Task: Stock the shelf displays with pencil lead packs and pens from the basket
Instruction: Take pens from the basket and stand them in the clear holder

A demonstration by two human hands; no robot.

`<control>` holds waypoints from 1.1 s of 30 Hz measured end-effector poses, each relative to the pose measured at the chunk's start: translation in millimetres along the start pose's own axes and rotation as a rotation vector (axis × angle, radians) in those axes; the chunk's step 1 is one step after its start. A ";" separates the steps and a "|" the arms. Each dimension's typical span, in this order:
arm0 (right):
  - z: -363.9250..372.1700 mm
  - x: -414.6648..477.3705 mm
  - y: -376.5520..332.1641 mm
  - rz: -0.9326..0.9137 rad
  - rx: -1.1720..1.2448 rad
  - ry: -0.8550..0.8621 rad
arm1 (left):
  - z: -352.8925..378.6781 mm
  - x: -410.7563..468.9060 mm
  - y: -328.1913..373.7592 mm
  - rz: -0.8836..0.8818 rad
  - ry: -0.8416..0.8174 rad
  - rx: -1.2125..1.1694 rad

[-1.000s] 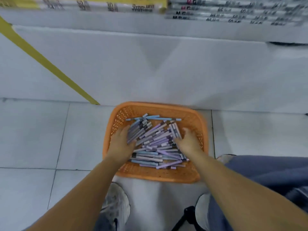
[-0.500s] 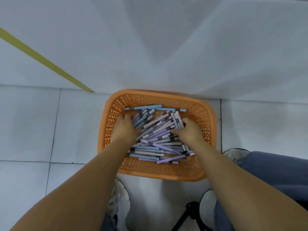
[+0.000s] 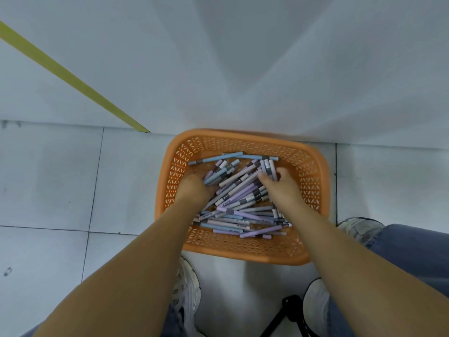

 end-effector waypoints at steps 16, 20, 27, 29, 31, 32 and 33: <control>18.4 0.0 -26.7 0.036 0.047 -0.024 | 2.1 -4.1 -10.6 -0.068 -0.098 -0.221; 27.4 -3.3 -30.0 -0.005 0.149 -0.077 | 1.7 -6.7 -18.4 -0.090 -0.070 -0.307; 27.7 -3.3 -17.2 0.066 0.227 -0.106 | -1.1 -15.7 -25.9 -0.143 -0.049 -0.351; 19.7 -2.8 -16.9 0.058 0.279 -0.084 | -9.8 -16.8 -23.2 -0.128 -0.018 -0.299; 8.6 -4.0 -19.4 0.029 0.310 -0.054 | -20.5 -21.2 -17.6 -0.087 0.024 -0.227; 2.7 -6.1 -21.2 0.007 0.303 -0.042 | -26.4 -24.4 -14.5 -0.067 0.052 -0.206; -3.2 -8.4 -22.8 -0.016 0.281 -0.028 | -32.0 -27.9 -12.2 -0.048 0.083 -0.200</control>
Point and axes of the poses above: each hand's wrist, its own x-axis towards the middle knuckle, its own z-axis out of the palm, y = z × x, the point moved 10 cm from there along x, towards the middle knuckle, and after that the axes turned 15 degrees about -x, right-handed, at the moved point
